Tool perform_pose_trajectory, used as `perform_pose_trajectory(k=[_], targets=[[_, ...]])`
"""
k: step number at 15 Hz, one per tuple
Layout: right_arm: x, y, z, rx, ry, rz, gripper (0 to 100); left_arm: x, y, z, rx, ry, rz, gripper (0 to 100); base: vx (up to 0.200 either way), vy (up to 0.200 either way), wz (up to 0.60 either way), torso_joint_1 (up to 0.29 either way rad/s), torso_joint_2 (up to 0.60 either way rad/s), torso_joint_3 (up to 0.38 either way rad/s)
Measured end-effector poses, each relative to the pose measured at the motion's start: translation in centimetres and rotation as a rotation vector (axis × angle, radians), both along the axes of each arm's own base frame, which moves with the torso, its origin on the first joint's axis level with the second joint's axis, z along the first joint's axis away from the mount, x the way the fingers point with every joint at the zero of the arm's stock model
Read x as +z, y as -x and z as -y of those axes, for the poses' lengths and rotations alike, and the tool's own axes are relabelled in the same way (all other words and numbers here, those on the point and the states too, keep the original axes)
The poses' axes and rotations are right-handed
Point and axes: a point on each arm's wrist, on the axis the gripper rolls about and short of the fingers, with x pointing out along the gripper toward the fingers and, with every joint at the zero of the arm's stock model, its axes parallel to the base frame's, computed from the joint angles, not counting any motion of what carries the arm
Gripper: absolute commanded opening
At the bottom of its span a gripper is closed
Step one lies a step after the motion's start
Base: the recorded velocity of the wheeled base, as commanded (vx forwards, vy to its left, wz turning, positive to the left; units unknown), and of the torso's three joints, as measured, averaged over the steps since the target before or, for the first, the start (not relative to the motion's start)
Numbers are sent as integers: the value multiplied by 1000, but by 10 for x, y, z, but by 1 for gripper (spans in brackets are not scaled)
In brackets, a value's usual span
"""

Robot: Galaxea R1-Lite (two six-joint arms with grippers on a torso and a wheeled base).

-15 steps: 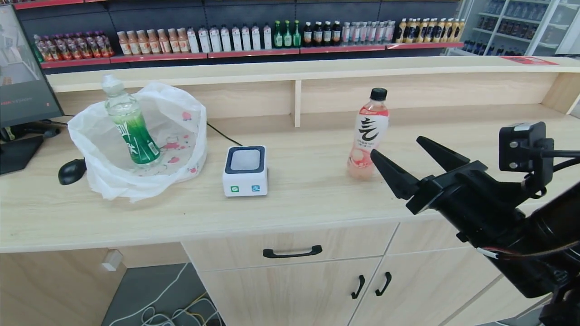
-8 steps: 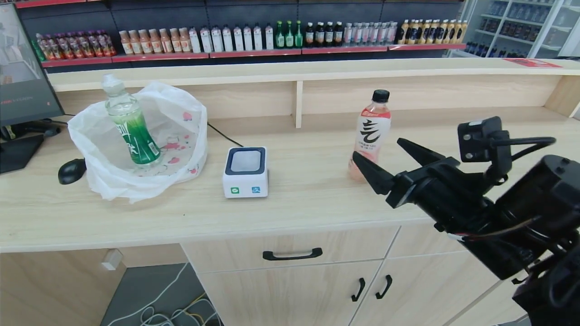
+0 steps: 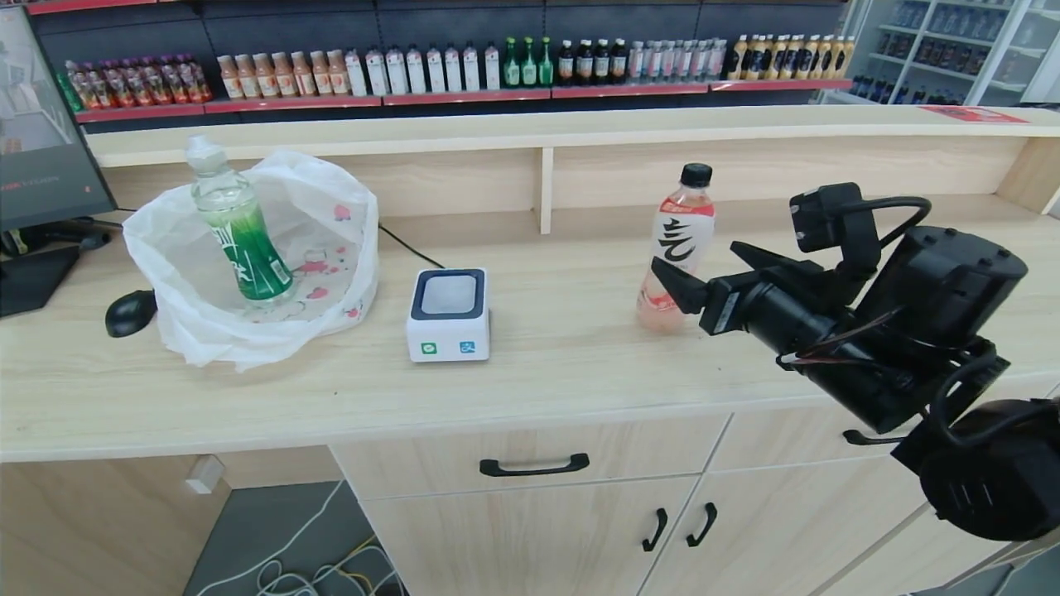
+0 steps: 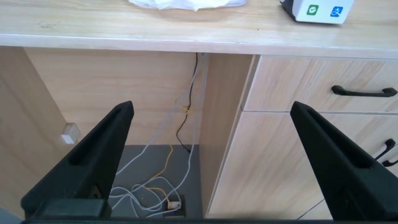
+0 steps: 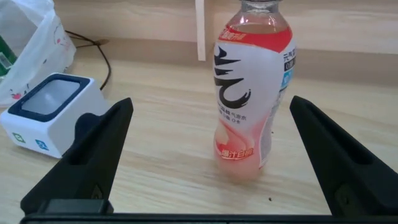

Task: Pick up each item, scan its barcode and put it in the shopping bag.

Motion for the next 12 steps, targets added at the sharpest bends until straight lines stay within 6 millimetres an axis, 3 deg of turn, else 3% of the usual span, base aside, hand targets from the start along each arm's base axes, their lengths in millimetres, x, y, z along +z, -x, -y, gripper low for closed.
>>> perform_pose_trajectory(k=[7, 12], targets=[[-9, -36, -1, -40, -9, 21, 100, 0, 0, 0, 0, 0, 0, 100, 0, 0, 0, 0, 0, 0], [-24, -49, -6, -38, -7, 9, 100, 0, 0, 0, 0, 0, 0, 100, 0, 0, 0, 0, 0, 0]])
